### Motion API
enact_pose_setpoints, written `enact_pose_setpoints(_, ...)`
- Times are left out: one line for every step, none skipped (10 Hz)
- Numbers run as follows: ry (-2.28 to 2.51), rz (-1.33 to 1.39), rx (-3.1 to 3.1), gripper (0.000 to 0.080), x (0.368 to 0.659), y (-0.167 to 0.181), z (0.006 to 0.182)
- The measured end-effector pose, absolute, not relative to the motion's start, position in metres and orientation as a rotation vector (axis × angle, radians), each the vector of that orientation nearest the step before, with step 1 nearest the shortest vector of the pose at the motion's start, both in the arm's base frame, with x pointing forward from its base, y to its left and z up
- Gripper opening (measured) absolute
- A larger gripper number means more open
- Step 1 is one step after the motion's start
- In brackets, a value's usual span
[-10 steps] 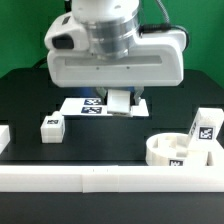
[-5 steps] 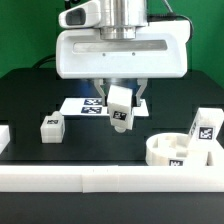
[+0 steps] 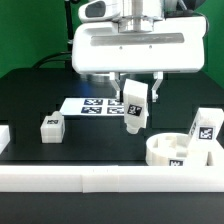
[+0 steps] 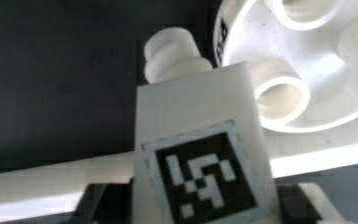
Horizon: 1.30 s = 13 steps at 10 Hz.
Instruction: Assemble stool
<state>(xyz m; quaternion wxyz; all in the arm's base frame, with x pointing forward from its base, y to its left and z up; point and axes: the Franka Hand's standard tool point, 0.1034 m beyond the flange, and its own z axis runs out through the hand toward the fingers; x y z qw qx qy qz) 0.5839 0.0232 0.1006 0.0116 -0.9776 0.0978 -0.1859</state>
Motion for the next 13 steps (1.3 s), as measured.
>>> enact_pose_setpoints(0.289,-0.596,-3.035,0.0324,0.595,0.034,0.107)
enact_pose_setpoints(0.256,-0.640,-3.019,0.0324,0.609,0.048,0.112)
enact_pose_setpoints(0.229,-0.658,-3.012,0.0324,0.619,0.058,0.114)
enact_pose_setpoints(0.227,-0.659,-3.014,0.0324,0.619,0.056,0.113)
enact_pose_setpoints(0.227,-0.658,-3.015,0.0324,0.619,0.056,0.113)
enact_pose_setpoints(0.227,-0.658,-3.015,0.0324,0.619,0.056,0.113)
enact_pose_setpoints(0.210,-0.662,-3.019,0.0324,0.619,0.053,0.113)
enact_pose_setpoints(0.209,-0.664,-3.018,0.0324,0.620,0.047,0.113)
enact_pose_setpoints(0.204,-0.678,-3.006,0.0324,0.624,0.048,0.113)
enact_pose_setpoints(0.186,-0.730,-2.992,0.0324,0.630,0.053,0.111)
enact_pose_setpoints(0.138,-0.776,-2.988,0.0324,0.636,0.055,0.107)
enact_pose_setpoints(0.080,-0.793,-2.988,0.0324,0.638,0.053,0.103)
enact_pose_setpoints(0.090,-0.784,-2.985,0.0324,0.637,0.054,0.103)
